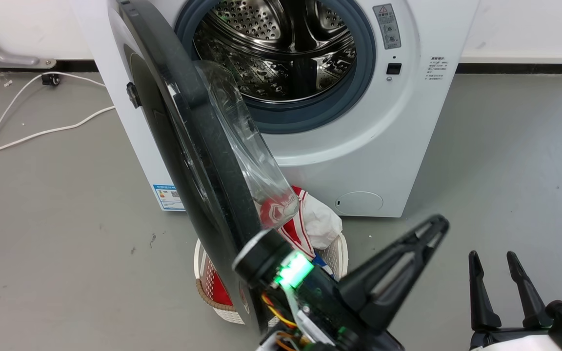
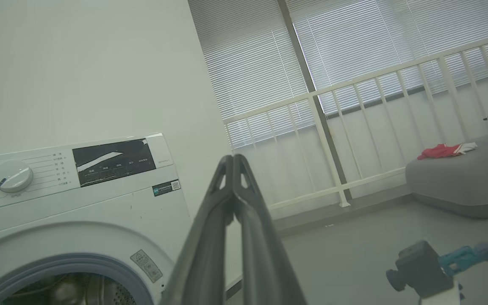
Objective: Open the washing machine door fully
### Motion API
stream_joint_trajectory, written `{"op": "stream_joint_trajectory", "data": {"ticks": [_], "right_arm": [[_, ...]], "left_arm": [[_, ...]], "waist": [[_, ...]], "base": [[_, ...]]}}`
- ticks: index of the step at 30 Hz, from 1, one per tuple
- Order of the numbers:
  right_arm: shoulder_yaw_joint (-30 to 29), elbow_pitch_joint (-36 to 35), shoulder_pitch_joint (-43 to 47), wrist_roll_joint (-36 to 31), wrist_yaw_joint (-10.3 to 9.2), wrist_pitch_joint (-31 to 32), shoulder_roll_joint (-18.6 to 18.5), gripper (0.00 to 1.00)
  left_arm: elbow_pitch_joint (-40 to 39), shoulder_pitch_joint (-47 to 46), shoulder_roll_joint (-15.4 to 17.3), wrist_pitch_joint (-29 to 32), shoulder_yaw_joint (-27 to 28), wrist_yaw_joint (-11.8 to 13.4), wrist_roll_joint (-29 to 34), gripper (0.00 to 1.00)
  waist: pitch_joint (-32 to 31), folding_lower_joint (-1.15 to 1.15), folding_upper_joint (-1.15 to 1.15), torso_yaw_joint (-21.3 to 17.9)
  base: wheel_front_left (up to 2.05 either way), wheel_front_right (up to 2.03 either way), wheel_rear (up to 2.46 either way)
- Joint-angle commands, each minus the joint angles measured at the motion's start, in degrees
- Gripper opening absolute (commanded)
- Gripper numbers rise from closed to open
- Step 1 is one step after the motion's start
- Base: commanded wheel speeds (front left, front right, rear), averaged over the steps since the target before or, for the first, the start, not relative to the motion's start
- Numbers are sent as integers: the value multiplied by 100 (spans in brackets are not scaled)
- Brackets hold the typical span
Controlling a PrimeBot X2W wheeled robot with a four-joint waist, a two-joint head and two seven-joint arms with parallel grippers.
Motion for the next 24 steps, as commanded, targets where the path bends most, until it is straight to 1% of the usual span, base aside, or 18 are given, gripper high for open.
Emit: {"op": "stream_joint_trajectory", "data": {"ticks": [1, 12, 19, 24], "right_arm": [[14, -13, -61, 17, -1, -11, 19, 100], [20, 3, -75, 22, -1, -11, 19, 100], [30, 4, -124, 12, -1, -12, 19, 100], [11, 16, -135, 6, -1, -12, 19, 100]], "left_arm": [[75, -7, -1, -14, -69, -25, -27, 0], [652, 272, -13, -14, -492, -87, -157, 0], [986, 471, 75, -14, -474, -35, -243, 0], [1114, 650, 119, -14, -349, 81, -310, 0]], "waist": [[6, 0, 0, -4], [72, 0, 0, 9], [135, 0, 0, 23], [173, 0, 0, 43]], "base": [[0, 0, 0], [0, 0, 0], [0, 0, 0], [0, 0, 0]]}}
